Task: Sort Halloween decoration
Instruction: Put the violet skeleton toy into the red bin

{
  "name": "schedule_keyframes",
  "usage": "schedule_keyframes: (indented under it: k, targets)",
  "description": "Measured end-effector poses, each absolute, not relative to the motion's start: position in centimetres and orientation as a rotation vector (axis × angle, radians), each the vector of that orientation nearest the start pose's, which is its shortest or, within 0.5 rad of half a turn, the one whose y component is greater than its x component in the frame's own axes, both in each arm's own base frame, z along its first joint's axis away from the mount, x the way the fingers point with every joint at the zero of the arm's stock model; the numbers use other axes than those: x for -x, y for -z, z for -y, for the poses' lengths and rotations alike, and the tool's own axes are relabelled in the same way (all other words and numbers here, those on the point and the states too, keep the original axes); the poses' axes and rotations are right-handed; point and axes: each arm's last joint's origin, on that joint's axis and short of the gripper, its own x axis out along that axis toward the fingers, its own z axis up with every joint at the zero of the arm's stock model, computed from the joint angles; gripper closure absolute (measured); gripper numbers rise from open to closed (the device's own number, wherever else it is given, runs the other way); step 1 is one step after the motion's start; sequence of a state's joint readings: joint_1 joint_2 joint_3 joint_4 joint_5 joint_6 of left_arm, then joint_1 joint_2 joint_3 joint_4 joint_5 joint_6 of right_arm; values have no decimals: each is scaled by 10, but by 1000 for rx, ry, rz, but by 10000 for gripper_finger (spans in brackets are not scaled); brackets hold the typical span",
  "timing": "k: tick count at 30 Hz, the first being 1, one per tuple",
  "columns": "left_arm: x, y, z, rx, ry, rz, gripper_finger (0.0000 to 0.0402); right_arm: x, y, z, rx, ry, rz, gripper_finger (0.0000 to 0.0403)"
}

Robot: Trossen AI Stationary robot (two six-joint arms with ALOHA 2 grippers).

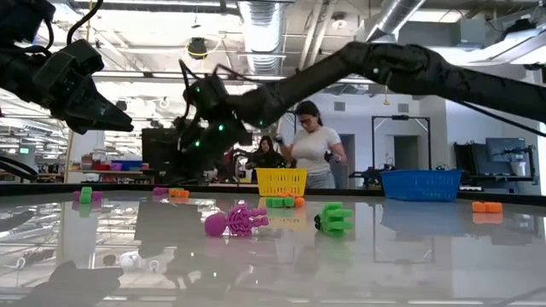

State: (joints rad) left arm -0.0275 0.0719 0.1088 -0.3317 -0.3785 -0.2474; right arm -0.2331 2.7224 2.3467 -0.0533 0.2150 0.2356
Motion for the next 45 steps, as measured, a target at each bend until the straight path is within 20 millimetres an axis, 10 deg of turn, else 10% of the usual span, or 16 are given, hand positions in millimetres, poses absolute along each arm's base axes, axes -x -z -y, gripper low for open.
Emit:
schedule_keyframes:
  k: [30, 45]
  targets:
    - [-90, -164, -8, 183, -383, -245, 233, -570, -129, 158, -351, 368, -532, 380]
    - [-90, -164, -8, 183, -383, -245, 233, -557, -193, 121, -271, 468, -605, 364]
